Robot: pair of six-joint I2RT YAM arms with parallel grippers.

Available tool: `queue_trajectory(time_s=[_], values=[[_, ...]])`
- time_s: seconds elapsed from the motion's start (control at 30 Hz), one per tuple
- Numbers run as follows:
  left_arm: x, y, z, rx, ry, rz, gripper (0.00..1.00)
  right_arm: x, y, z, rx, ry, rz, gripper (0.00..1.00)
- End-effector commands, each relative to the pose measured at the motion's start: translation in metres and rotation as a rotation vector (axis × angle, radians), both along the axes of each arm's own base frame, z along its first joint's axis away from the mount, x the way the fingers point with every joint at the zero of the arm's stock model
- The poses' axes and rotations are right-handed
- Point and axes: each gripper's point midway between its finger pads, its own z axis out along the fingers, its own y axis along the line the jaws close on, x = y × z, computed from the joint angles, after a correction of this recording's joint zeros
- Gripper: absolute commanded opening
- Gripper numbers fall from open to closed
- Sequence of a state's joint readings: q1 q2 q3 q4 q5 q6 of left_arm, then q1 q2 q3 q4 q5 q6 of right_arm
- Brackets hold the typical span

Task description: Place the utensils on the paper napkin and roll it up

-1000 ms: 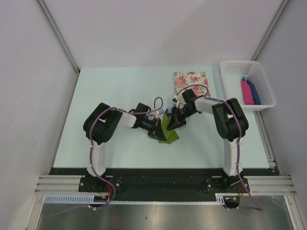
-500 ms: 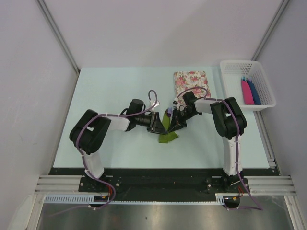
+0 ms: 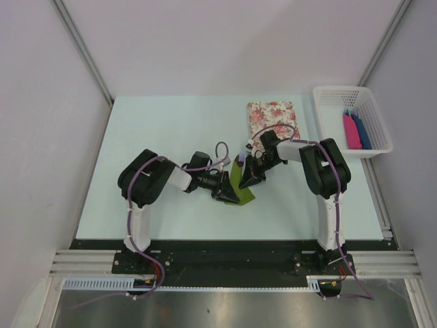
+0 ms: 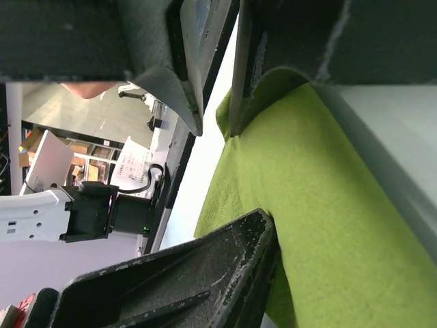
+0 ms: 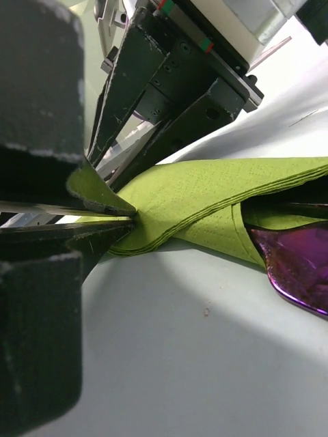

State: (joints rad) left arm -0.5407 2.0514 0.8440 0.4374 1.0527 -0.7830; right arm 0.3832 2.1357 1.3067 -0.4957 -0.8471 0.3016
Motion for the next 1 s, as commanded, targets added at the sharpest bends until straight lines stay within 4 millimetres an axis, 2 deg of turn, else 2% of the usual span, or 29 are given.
queue_trajectory(time_s=[0.0, 0.03, 0.1, 0.13, 0.17, 0.27, 0.33, 0.43, 0.57, 0.67, 0.7, 0.77, 0.83, 0.97], values=[[-0.001, 0.008, -0.025, 0.065, -0.003, 0.018, 0.29, -0.001, -0.025, -0.051, -0.198, -0.031, 0.008, 0.11], [0.0, 0.01, -0.024, 0.066, 0.005, 0.018, 0.3, -0.001, -0.024, -0.051, -0.199, -0.034, 0.011, 0.11], [0.0, 0.008, -0.009, 0.021, -0.026, -0.01, 0.34, 0.001, -0.024, -0.051, -0.202, -0.044, 0.013, 0.11], [0.0, 0.005, 0.001, -0.006, -0.056, -0.028, 0.35, 0.002, -0.024, -0.051, -0.204, -0.048, 0.016, 0.11], [0.003, 0.004, 0.024, -0.053, -0.151, -0.055, 0.37, 0.003, -0.025, -0.052, -0.208, -0.051, 0.016, 0.11], [0.013, -0.001, 0.06, -0.108, -0.273, -0.074, 0.38, 0.005, -0.026, -0.052, -0.217, -0.061, 0.012, 0.11], [0.019, -0.007, 0.07, -0.121, -0.29, -0.067, 0.38, 0.006, -0.026, -0.053, -0.218, -0.065, 0.01, 0.11], [0.021, -0.012, 0.065, -0.121, -0.242, -0.045, 0.38, 0.008, -0.025, -0.053, -0.219, -0.065, 0.006, 0.11], [0.021, -0.011, 0.037, -0.077, -0.164, -0.021, 0.35, 0.013, -0.026, -0.052, -0.226, -0.08, 0.004, 0.11], [0.02, -0.006, 0.011, -0.021, -0.121, 0.0, 0.32, 0.015, -0.027, -0.049, -0.224, -0.089, 0.002, 0.11], [0.019, -0.001, -0.006, 0.029, -0.081, 0.017, 0.31, 0.015, -0.027, -0.048, -0.221, -0.09, 0.002, 0.11], [0.018, 0.003, -0.018, 0.051, -0.043, 0.022, 0.28, 0.017, -0.026, -0.045, -0.217, -0.095, -0.001, 0.11], [0.016, 0.008, -0.031, 0.087, -0.03, 0.03, 0.25, 0.022, -0.025, -0.037, -0.211, -0.109, -0.011, 0.11], [0.015, 0.012, -0.037, 0.101, -0.017, 0.036, 0.22, 0.039, -0.022, -0.014, -0.18, -0.152, -0.051, 0.14]])
